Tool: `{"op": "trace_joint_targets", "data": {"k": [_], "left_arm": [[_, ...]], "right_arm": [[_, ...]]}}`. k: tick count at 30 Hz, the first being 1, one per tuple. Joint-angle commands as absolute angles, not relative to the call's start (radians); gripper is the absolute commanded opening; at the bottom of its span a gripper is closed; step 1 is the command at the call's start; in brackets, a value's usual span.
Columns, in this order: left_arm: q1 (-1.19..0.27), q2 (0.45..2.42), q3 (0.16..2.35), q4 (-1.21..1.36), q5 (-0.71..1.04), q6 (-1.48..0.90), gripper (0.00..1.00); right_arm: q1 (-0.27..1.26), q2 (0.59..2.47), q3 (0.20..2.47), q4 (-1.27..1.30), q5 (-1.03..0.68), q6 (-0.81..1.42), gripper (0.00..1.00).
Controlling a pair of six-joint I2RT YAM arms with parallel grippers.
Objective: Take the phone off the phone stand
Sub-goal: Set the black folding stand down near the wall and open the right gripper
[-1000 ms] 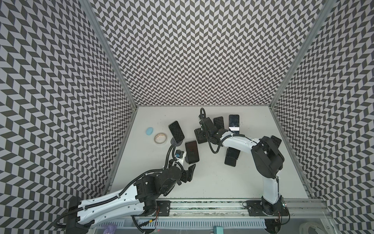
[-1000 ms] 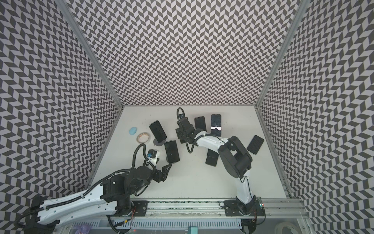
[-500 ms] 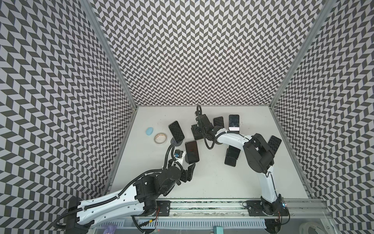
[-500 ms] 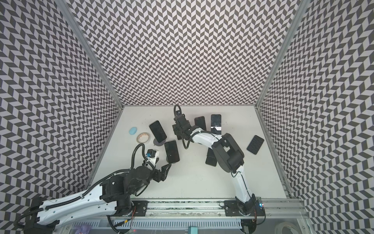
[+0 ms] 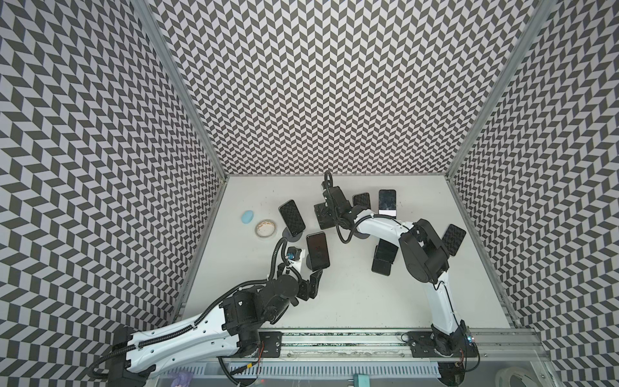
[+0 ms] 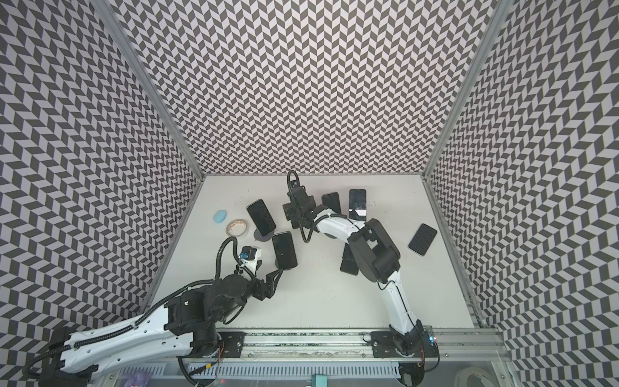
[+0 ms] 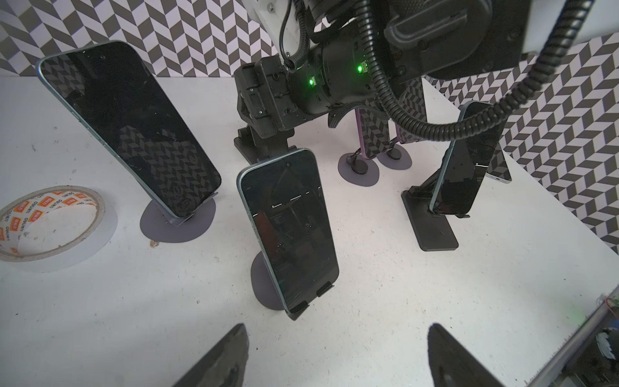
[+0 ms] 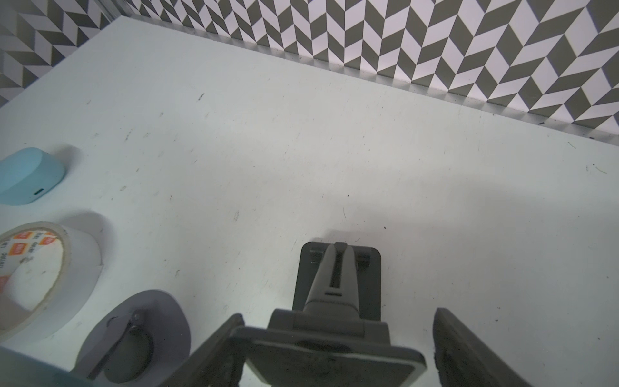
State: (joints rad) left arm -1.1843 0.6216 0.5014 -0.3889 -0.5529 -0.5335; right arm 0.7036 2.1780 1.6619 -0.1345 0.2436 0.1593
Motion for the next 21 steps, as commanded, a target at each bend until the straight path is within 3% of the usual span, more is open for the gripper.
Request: {"op": "trace_joint_targets", "data": {"k": [1,13,21], "left_arm": [[-1.18,0.609,0.508,-0.409,-0.583,-0.552,0.84],[-1.181,0.601,0.557,-0.457,-0.591,-0.571,0.84],[-1.18,0.675,0.605,-0.435,-0.6,-0.549,0.83]], "right_arm": [[0.7,2.134,1.688,-0.124,0.22,0.151,0.87],[0.694,1.965,1.721,-0.172,0.193,0.161,0.92],[0.695,1.673,1.549,-0.19,0.166,0.205,0.92]]}}
